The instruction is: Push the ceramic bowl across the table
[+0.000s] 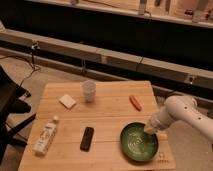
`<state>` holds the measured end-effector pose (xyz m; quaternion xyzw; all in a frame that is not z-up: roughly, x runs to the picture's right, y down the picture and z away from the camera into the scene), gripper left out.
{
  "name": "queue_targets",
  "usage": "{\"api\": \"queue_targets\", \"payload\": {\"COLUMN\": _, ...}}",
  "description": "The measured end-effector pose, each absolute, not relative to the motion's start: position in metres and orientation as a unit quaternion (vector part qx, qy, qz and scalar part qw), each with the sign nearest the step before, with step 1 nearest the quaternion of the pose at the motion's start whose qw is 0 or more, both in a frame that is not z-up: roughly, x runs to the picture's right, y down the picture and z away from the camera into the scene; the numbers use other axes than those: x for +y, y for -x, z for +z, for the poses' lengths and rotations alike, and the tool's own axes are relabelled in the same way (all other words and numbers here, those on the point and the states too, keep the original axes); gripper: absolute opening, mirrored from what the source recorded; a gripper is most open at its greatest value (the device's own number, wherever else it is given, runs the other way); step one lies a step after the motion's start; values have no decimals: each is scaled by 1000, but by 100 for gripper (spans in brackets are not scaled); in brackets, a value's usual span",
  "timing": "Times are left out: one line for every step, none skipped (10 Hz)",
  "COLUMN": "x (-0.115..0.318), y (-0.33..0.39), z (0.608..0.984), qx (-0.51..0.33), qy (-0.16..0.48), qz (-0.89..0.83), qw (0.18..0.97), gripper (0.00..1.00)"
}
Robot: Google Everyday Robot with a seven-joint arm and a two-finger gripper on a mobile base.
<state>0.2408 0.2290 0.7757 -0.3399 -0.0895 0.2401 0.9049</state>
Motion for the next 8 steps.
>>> {"api": "queue_targets", "payload": {"x": 228, "y": -240, "z": 777, "qx": -91, "qy": 340, "qz": 241, "qw": 904, "gripper": 4}}
{"api": "queue_targets", "payload": {"x": 227, "y": -240, "z": 778, "qx": -92, "qy": 340, "qz": 242, "qw": 904, "gripper": 4}}
{"api": "queue_targets", "payload": {"x": 227, "y": -239, "z": 779, "qx": -93, "qy": 340, "qz": 243, "qw": 904, "gripper": 4}}
{"api": "queue_targets", "payload": {"x": 226, "y": -238, "z": 779, "qx": -94, "qy": 340, "qz": 243, "qw": 904, "gripper": 4}}
{"api": "queue_targets", "payload": {"x": 225, "y": -236, "z": 780, "qx": -95, "qy": 340, "qz": 243, "qw": 904, "gripper": 4}}
{"api": "queue_targets", "payload": {"x": 224, "y": -235, "z": 781, "qx": -97, "qy": 339, "qz": 243, "qw": 904, "gripper": 4}}
{"api": "queue_targets", "payload": {"x": 224, "y": -233, "z": 782, "qx": -98, "qy": 339, "qz": 243, "qw": 903, "gripper": 4}}
{"api": "queue_targets", "payload": {"x": 223, "y": -232, "z": 783, "qx": -99, "qy": 340, "qz": 243, "qw": 903, "gripper": 4}}
